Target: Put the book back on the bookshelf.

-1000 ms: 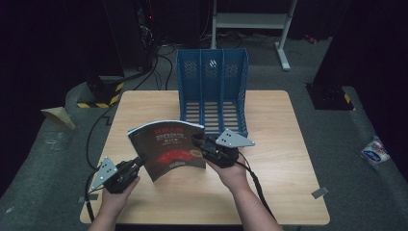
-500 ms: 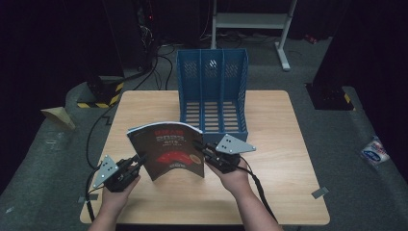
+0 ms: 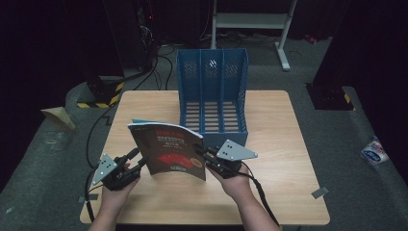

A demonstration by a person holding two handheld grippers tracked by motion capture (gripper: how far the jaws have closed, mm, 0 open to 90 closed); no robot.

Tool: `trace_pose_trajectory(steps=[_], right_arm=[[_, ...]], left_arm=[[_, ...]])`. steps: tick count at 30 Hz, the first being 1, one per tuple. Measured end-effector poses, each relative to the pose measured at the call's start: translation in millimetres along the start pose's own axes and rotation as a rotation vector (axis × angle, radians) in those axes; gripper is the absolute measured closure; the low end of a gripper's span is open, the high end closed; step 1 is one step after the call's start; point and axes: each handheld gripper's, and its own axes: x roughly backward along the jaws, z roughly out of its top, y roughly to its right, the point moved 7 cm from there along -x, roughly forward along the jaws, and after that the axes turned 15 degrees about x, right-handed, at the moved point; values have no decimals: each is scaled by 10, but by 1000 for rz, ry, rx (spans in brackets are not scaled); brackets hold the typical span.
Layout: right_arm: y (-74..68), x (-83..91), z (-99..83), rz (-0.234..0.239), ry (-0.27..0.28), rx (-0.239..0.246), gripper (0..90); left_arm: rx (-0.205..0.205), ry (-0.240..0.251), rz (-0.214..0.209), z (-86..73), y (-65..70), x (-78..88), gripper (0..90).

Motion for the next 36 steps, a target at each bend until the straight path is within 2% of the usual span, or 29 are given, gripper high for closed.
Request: trace_pose_trajectory(steps=[1,3,5,7,8,10,11,12,13,15,17,18,19,21,22,25,27,28,31,32,36], right_arm=[[-2,0,2,-1,1,1,862],[-11,4,9,-5,0,0,862],[-23,12,13,-6,0,6,862],[-32,16,20,-6,2,17,862],[-39,19,25,-10,5,16,862],[-46,21,28,-14,6,16,862],[-46,21,28,-14,6,16,862],[-49,19,30,-16,10,16,862],[-53,16,32,-20,12,18,862],[-62,10,38,-23,11,26,862],[-72,1,50,-27,13,34,862],[-82,-1,59,-29,15,32,862],[-82,-1,59,-29,15,32,862],[-90,3,65,-32,17,31,862],[-92,7,69,-36,17,29,862],[-89,7,71,-43,20,27,863],[-91,6,73,-52,22,30,863],[-104,8,80,-54,25,33,863],[-111,12,89,-54,29,31,864],[-108,20,101,-61,35,15,864],[-101,37,131,-70,40,25,864]], left_arm=[[12,3,-3,21,-6,9,427],[24,-23,1,45,-23,23,372],[13,-68,15,40,-64,22,330],[-1,-121,48,2,-137,31,310],[-7,-159,77,-60,-221,65,283],[2,-166,92,-98,-265,82,266],[22,-178,104,-142,-318,93,266],[39,-189,125,-190,-377,98,250],[31,-199,163,-244,-442,96,241],[-11,-231,253,-365,-553,73,226],[-28,-252,297,-454,-626,54,233],[-71,-292,363,-537,-683,38,229],[-71,-292,363,-537,-683,38,215],[-104,-321,388,-588,-705,14,202],[-120,-339,367,-643,-688,-11,181],[-126,-354,351,-668,-672,-27,172],[-138,-341,339,-660,-660,-14,167],[-130,-330,335,-667,-650,-17,167],[-132,-338,337,-671,-652,-12,168],[-134,-339,339,-673,-652,-12,168],[-139,-339,341,-675,-649,-15,170]])
